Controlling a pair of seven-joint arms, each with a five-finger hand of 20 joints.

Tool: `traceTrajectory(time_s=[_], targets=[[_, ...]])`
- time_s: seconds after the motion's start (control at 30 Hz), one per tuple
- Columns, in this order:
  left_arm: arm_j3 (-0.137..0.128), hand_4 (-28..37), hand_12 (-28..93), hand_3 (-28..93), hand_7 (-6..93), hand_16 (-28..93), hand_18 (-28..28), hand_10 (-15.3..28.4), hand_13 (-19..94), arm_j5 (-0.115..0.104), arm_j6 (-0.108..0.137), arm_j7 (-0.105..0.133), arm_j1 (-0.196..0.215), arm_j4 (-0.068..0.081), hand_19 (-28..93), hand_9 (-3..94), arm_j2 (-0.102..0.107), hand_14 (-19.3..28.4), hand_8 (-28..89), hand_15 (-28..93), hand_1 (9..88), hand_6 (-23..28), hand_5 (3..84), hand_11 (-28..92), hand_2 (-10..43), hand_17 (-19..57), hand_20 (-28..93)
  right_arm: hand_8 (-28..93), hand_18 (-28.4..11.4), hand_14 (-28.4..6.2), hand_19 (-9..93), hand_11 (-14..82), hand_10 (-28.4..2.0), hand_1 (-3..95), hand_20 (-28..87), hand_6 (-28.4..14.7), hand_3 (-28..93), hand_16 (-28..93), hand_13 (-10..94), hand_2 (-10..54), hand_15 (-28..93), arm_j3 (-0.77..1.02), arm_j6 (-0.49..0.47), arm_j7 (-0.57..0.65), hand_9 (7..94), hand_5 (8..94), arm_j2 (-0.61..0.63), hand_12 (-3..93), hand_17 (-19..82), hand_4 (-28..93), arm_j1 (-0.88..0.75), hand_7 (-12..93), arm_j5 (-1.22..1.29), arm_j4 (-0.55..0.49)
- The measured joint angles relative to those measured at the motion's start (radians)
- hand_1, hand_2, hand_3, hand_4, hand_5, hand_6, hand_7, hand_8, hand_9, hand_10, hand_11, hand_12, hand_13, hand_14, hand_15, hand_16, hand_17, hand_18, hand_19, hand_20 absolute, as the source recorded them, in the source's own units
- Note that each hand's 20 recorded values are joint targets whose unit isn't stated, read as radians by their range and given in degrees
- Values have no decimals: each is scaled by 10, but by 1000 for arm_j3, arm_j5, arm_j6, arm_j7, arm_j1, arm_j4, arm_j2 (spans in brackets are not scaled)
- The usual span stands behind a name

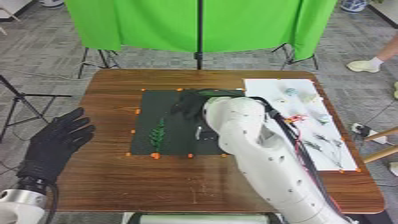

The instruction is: Arrange flowers

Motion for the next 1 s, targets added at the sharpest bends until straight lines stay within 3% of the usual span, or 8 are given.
traceTrajectory(time_s=[0.23, 0.3, 0.47, 0.63, 1.0], targets=[[-4, -283, 137, 689, 244, -46, 208, 124, 218, 0, 5, 15, 19, -6, 495, 282, -9, 144, -133, 498, 252, 38, 341, 323, -20, -81, 67, -166, -203, -110, 858, 514, -139, 149, 192, -38, 748, 301, 684, -41, 776, 209, 7, 32, 751, 676, 244, 338, 299, -281, -84, 486, 38, -142], [-7, -283, 137, 690, 244, -46, 208, 125, 217, -1, 6, 18, 23, -7, 492, 280, -10, 144, -133, 498, 252, 39, 341, 323, -20, -81, 66, -175, -201, -114, 818, 522, -146, 168, 204, -54, 766, 269, 632, -50, 765, 279, 10, 55, 674, 617, 316, 321, 266, -281, -134, 452, 46, -178], [-17, -283, 137, 690, 243, -46, 208, 125, 217, -4, 5, 22, 26, -8, 493, 279, -13, 144, -133, 499, 252, 39, 340, 323, -20, -82, 67, -170, -199, -119, 805, 521, -154, 182, 213, -70, 764, 252, 588, -76, 755, 449, 11, 150, 631, 577, 465, 309, 253, -282, -273, 399, 100, -240], [-27, -283, 137, 690, 243, -46, 207, 124, 217, -3, 5, 22, 26, -11, 492, 280, -18, 145, -132, 499, 251, 39, 340, 323, -20, -82, 68, -163, -200, -122, 797, 529, -157, 184, 226, -77, 711, 242, 563, -94, 754, 586, 12, 194, 603, 555, 530, 297, 245, -283, -405, 394, 67, -278], [-28, -283, 138, 690, 242, -46, 208, 124, 217, -3, 5, 23, 28, -12, 492, 281, -23, 144, -132, 498, 251, 39, 341, 323, -21, -82, 69, -162, -200, -124, 784, 523, -154, 189, 240, -77, 709, 231, 552, -95, 749, 671, -82, 254, 596, 562, 590, 293, 233, -283, -596, 360, 14, -274]])
